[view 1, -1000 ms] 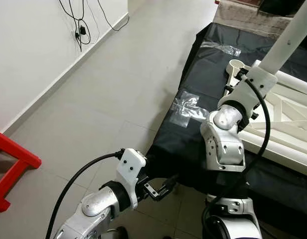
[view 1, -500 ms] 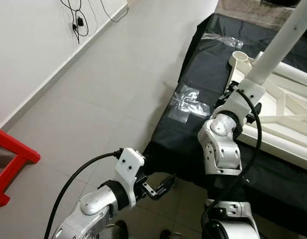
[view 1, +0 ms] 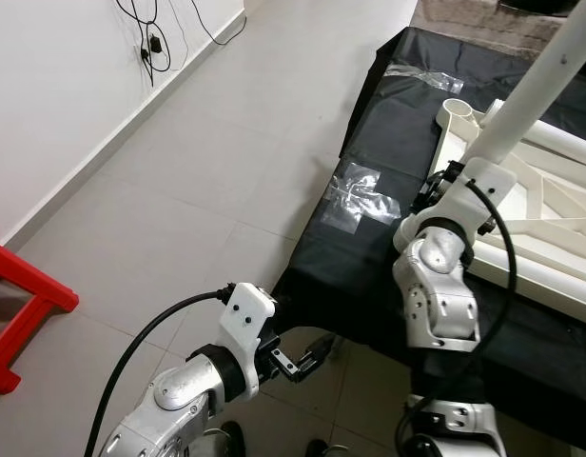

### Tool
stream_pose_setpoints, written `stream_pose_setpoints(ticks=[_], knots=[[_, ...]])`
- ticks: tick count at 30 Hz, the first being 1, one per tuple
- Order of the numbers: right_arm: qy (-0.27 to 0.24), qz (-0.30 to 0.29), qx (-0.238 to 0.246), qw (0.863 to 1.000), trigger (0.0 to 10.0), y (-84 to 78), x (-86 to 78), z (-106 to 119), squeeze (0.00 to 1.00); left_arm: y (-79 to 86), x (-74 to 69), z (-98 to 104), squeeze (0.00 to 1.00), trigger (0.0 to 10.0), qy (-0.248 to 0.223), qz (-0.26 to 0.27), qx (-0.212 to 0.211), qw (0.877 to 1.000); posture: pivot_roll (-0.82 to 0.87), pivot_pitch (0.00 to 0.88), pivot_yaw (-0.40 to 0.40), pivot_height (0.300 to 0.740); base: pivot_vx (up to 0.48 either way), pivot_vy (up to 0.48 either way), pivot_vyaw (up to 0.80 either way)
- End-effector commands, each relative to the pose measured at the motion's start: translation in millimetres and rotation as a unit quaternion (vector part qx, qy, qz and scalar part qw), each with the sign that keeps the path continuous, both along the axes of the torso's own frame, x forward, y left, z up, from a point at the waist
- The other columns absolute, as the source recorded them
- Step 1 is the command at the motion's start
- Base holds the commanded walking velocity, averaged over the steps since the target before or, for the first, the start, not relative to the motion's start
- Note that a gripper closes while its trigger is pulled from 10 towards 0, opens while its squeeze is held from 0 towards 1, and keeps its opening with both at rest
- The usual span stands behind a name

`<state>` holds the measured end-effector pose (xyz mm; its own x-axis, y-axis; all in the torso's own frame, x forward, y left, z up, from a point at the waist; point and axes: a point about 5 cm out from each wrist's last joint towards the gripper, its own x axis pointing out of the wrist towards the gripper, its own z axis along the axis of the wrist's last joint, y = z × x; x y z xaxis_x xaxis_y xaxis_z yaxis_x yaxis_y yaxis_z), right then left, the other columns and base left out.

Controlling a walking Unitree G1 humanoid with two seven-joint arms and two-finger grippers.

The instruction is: Building children table

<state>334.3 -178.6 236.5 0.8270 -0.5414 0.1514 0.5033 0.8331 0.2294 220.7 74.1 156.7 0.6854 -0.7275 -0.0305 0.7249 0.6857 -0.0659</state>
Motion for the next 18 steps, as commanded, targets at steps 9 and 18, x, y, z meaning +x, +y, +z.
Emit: stream_pose_setpoints(ticks=[9, 18], knots=[[-0.005, 0.022, -0.019, 1.0, 10.0, -22.4, -4.8, -3.9, 0.0, -0.5, -0.8, -5.6, 0.0, 10.0, 0.01, -0.006, 0.004, 1.0, 0.08, 0.23, -0.061, 0.74, 0.0, 0.0, 0.0], [-0.032, 0.128, -0.018, 0.991, 10.0, -29.1, -4.2, -0.7, 0.0, -0.8, -0.4, -5.5, 0.0, 10.0, 0.009, -0.007, 0.003, 1.0, 0.08, 0.23, -0.061, 0.74, 0.0, 0.0, 0.0]])
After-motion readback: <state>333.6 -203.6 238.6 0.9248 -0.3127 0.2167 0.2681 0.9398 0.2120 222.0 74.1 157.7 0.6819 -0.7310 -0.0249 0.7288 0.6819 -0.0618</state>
